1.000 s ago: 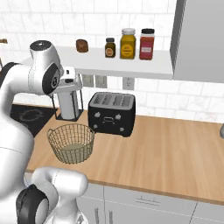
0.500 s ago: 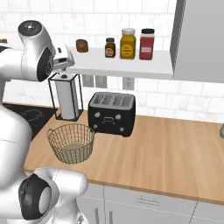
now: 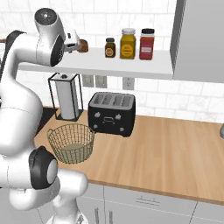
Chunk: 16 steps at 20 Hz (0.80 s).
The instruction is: Open the cabinet, pick up the bread from the cabinet and place it in the basket. Then move the basket to the dining counter.
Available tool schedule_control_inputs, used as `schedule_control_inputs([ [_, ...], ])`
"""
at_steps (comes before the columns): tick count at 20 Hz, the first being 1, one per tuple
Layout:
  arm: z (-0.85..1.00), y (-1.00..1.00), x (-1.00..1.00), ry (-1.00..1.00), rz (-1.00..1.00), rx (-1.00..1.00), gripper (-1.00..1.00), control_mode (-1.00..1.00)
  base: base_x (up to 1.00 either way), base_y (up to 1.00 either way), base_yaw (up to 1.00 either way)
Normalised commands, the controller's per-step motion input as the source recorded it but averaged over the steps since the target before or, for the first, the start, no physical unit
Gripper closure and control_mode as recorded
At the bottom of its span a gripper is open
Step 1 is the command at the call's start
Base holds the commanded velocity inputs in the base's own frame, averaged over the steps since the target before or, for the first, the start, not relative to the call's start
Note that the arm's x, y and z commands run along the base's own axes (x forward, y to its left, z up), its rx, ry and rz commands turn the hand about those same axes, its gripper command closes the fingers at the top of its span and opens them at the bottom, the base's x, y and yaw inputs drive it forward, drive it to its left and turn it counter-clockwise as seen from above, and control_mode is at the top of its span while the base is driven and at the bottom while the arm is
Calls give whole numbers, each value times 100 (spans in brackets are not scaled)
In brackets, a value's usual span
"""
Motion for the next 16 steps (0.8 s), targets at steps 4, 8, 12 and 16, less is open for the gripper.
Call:
schedule_control_inputs([
  [4,3,-9,72,13,-4,4,-100,-100,0,0,0],
  [8,5,-8,55,5,-10,6,-100,-100,0,0,0],
  [12,26,0,47,0,-6,0,-100,-100,0,0,0],
  [16,0,0,65,0,0,0,-100,-100,0,0,0],
])
